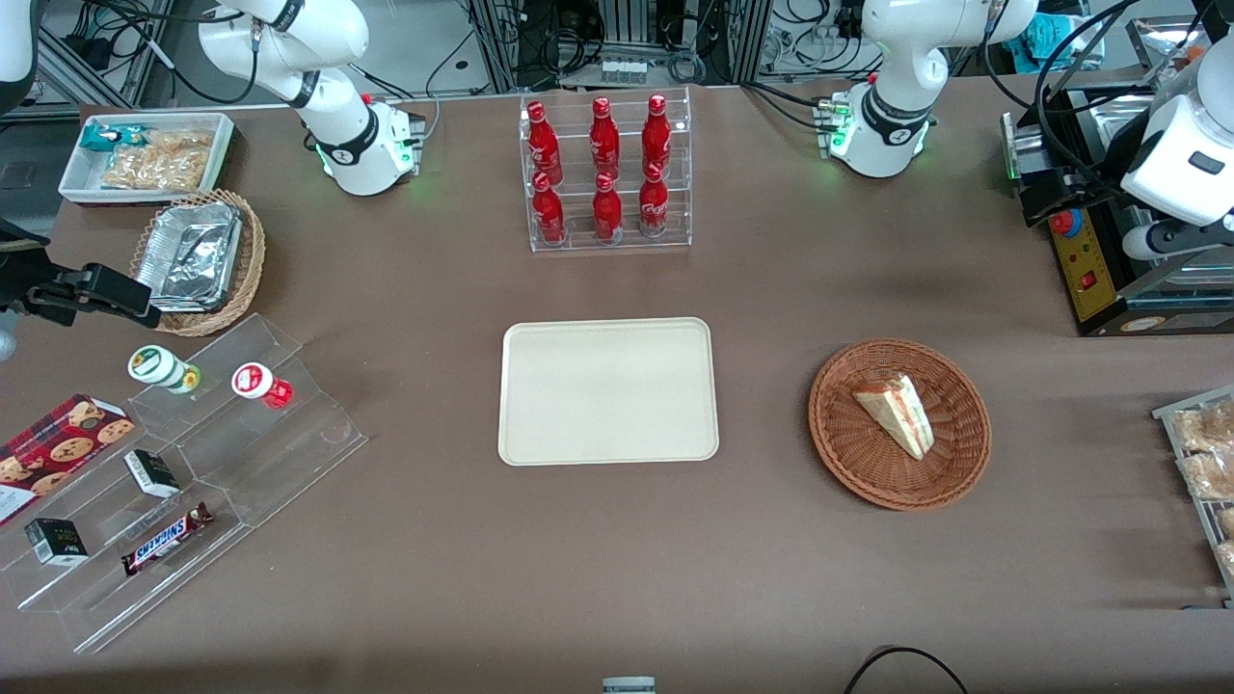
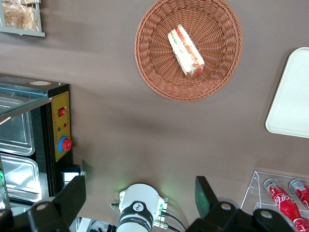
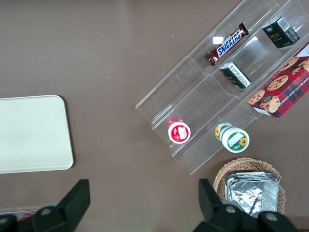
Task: Place sandwich from basket to tray
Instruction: 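Move the left gripper down to the wrapped sandwich in the wicker basket and grasp it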
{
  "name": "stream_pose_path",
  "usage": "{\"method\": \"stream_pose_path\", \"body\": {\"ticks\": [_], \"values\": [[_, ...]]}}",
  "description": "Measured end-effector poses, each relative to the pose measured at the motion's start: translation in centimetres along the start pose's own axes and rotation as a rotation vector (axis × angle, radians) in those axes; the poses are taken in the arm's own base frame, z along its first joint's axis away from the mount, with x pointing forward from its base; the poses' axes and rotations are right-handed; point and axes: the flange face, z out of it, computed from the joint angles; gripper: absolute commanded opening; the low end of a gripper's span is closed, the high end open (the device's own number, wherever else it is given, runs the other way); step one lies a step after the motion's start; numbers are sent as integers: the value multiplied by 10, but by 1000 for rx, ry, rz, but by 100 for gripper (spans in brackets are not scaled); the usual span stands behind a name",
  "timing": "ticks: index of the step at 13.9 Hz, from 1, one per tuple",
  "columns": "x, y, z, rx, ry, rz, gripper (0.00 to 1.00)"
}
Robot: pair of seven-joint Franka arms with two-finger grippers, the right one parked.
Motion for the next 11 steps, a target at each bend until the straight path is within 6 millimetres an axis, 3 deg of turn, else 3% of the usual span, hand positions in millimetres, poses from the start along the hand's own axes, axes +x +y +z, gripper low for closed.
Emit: {"method": "stream_pose_path", "body": {"ticks": [5, 7, 9, 11], "values": [[1, -1, 2, 0, -4, -7, 100], [9, -5, 13, 5, -29, -62, 100], [29, -3, 42, 20, -81, -156, 100], [64, 9, 93, 37, -118, -237, 100]]}}
